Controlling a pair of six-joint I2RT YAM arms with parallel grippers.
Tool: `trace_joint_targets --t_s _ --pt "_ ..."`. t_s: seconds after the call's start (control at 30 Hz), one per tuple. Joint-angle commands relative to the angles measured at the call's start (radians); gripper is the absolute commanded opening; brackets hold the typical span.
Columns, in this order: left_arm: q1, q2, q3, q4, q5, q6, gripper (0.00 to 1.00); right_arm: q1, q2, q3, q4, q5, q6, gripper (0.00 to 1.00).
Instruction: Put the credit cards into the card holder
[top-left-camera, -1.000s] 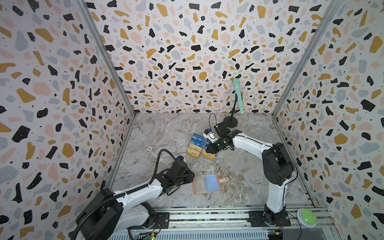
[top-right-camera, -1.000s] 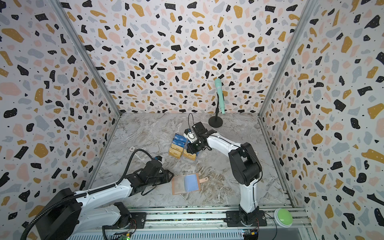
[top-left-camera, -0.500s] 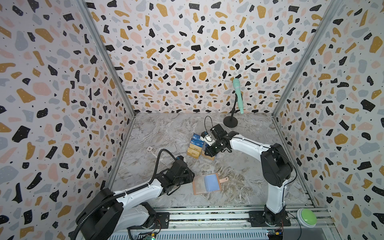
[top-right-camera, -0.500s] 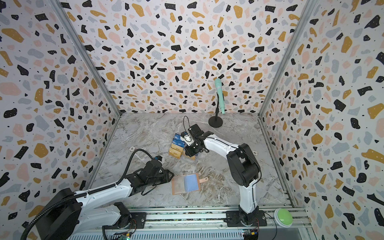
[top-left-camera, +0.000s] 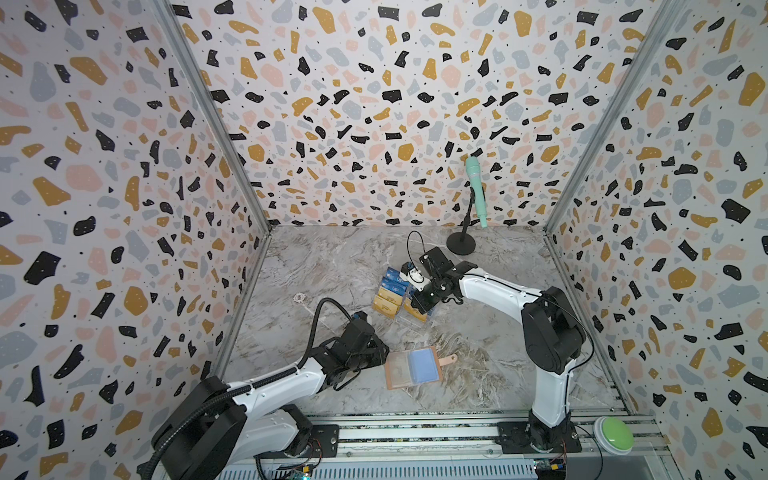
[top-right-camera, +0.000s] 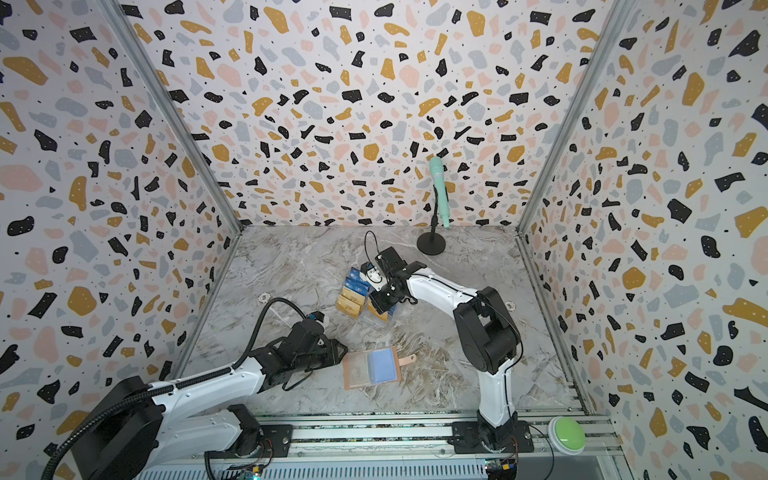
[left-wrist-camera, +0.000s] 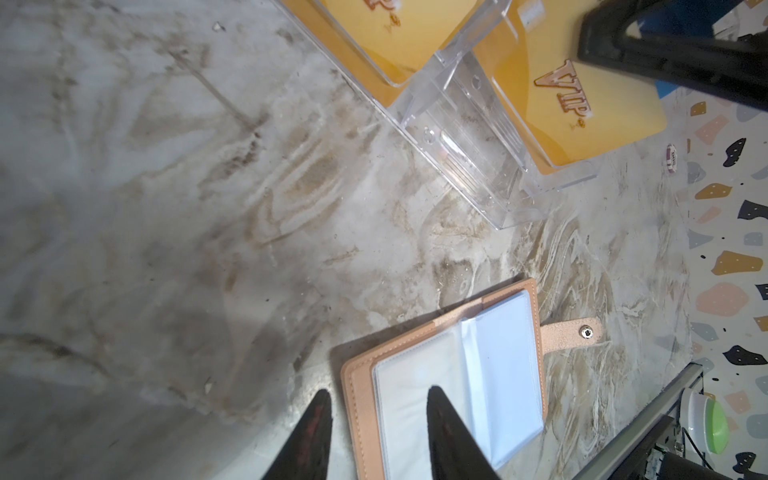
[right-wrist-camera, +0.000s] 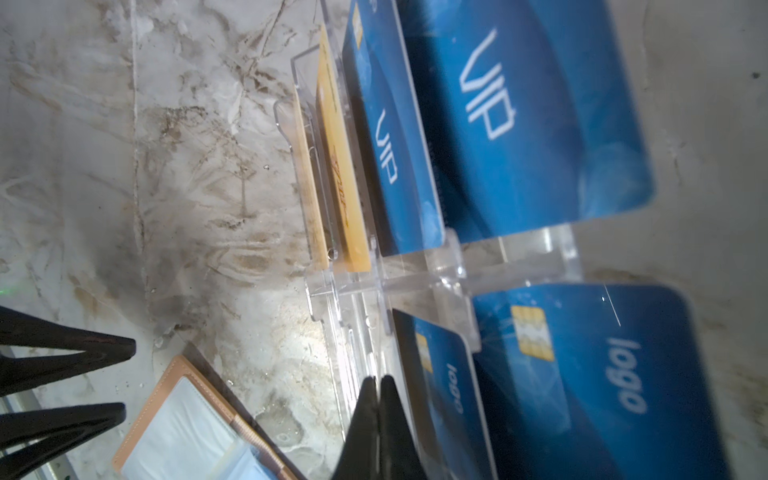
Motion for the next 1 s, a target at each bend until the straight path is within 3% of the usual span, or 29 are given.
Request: trace_joint_targets --t_s 0.0,0.5,0.83,0.97 --pt "0.005 -0.004 -0.002 -0.012 -0.010 0.012 0.40 0.002 -0.033 0.040 -0.010 -0.017 -0.023 0.00" --pt "0.005 -0.020 0.068 -0.084 -0.059 0.009 0.40 -0.023 -0.200 0.019 0.015 -0.054 -0.001 0.00" --pt "0.005 -0.114 0.114 -0.162 -0.189 0.000 0.40 -0.084 -0.335 -0.176 0.165 -0.320 0.215 0.00" --pt "0.006 -0.126 0.126 -0.162 -0.210 0.008 0.40 -0.083 -0.431 -0.362 0.299 -0.407 0.345 0.00"
